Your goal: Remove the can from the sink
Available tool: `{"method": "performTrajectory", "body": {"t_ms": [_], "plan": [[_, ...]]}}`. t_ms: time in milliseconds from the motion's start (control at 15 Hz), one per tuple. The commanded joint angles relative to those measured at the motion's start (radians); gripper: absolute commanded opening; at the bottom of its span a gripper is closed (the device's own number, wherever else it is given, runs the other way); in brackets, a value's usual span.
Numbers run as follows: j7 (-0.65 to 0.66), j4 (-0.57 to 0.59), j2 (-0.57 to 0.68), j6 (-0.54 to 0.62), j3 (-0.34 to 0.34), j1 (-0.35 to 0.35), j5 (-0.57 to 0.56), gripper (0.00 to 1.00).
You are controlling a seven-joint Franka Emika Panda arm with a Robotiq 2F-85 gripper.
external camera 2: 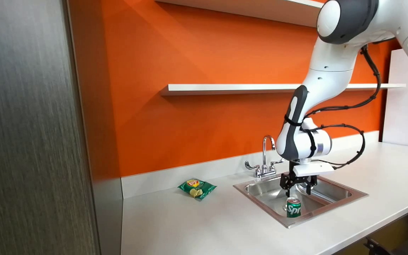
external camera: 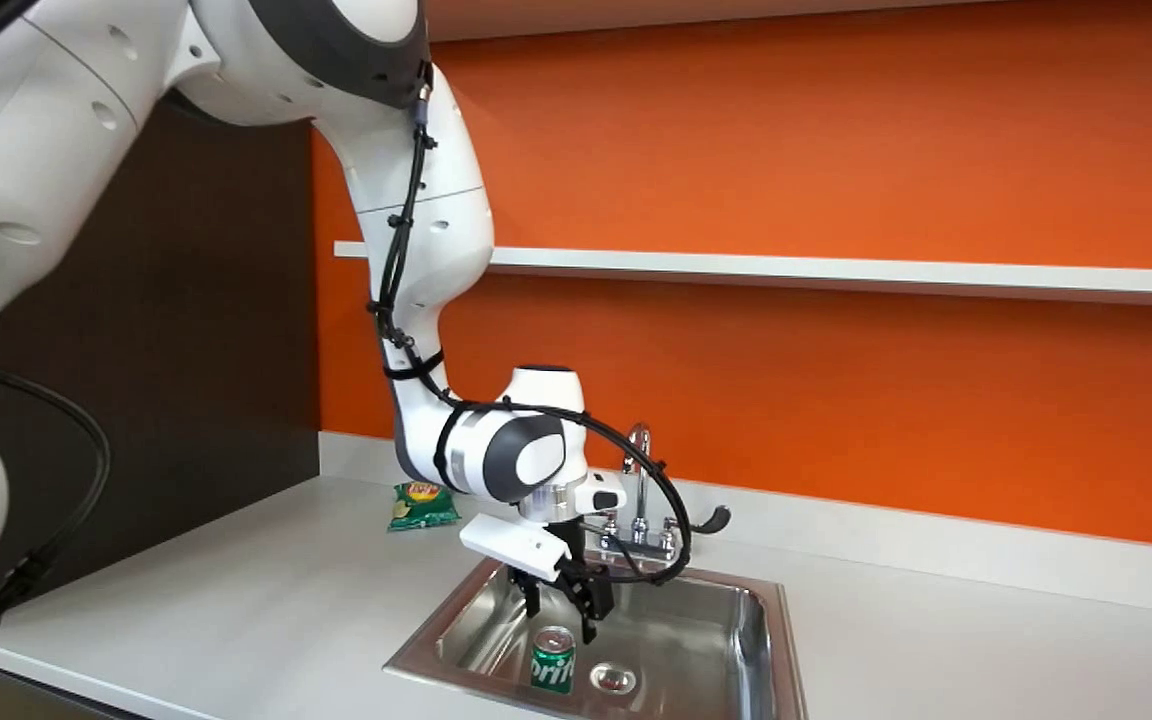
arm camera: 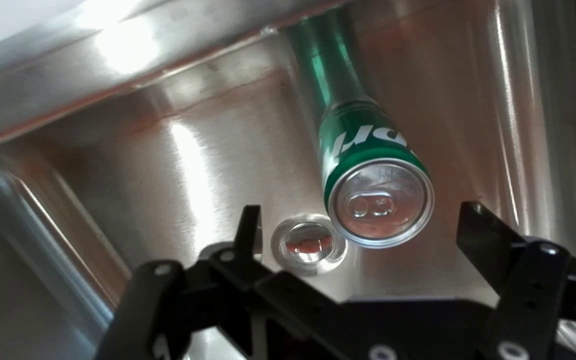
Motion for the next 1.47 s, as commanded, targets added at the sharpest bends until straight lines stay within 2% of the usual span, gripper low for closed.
{"method": "performTrajectory", "body": {"t_ms": [0, 1067, 1133, 1200, 1333, 1400], "plan": [[0.036, 0.050, 0.057, 0.004, 0.009, 0.002, -0.007, 1.00], [0.066, 0.142, 0.179, 0.007, -0.001, 0.050, -0.015, 1.00], [0.066, 0.146, 0.183, 0.008, 0.000, 0.050, -0.014, 0.97], [0.067, 0.149, 0.186, 0.006, 0.000, 0.051, -0.014, 0.73], [0.068, 0.151, 0.188, 0.007, 0.003, 0.051, -0.013, 0.69], [0.068, 0.151, 0.186, 0.005, 0.003, 0.052, -0.013, 0.62]]}}
